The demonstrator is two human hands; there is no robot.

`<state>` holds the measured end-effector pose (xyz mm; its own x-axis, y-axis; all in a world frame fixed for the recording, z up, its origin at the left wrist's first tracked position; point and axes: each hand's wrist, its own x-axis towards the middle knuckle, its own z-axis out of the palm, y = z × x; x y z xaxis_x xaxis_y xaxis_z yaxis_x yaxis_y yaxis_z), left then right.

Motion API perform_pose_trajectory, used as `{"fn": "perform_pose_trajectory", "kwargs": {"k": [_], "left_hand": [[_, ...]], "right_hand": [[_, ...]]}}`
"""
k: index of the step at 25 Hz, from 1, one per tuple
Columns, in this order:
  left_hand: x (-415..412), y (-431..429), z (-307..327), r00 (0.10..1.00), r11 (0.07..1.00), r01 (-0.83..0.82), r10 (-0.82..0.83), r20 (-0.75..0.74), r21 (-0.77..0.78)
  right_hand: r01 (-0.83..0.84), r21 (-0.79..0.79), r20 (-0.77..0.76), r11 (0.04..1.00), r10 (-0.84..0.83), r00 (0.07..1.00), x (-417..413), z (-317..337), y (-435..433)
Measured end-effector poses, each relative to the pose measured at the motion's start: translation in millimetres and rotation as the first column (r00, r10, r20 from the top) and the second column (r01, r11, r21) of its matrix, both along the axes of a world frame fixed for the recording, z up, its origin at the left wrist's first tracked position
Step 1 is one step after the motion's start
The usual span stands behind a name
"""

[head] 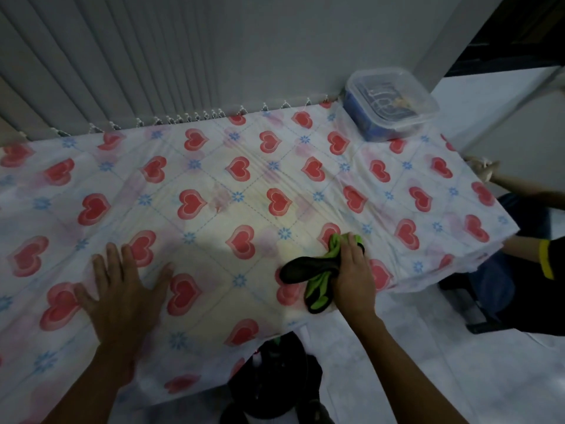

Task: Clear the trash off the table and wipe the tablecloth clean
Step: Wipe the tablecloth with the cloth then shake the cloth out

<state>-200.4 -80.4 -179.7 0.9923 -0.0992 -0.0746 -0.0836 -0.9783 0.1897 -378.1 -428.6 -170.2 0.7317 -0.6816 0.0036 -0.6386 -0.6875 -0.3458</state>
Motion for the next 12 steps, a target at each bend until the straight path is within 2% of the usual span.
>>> {"fn": "perform_pose_trajectory", "kwargs": {"k": [7,12], "left_hand": [[1,-2,0,1.0,0.999,-0.017,0.016,-0.022,-0.029],[8,13,5,0.997,0.999,0.033,-0.035,-0.07,-0.02]], "right_hand": [[-0.066,0.058,-0.001,0.996,0.066,0.998,-35,4,60],[-0.067,0.038,-0.048,0.997,0.069,0.996,-70,11,34]]}}
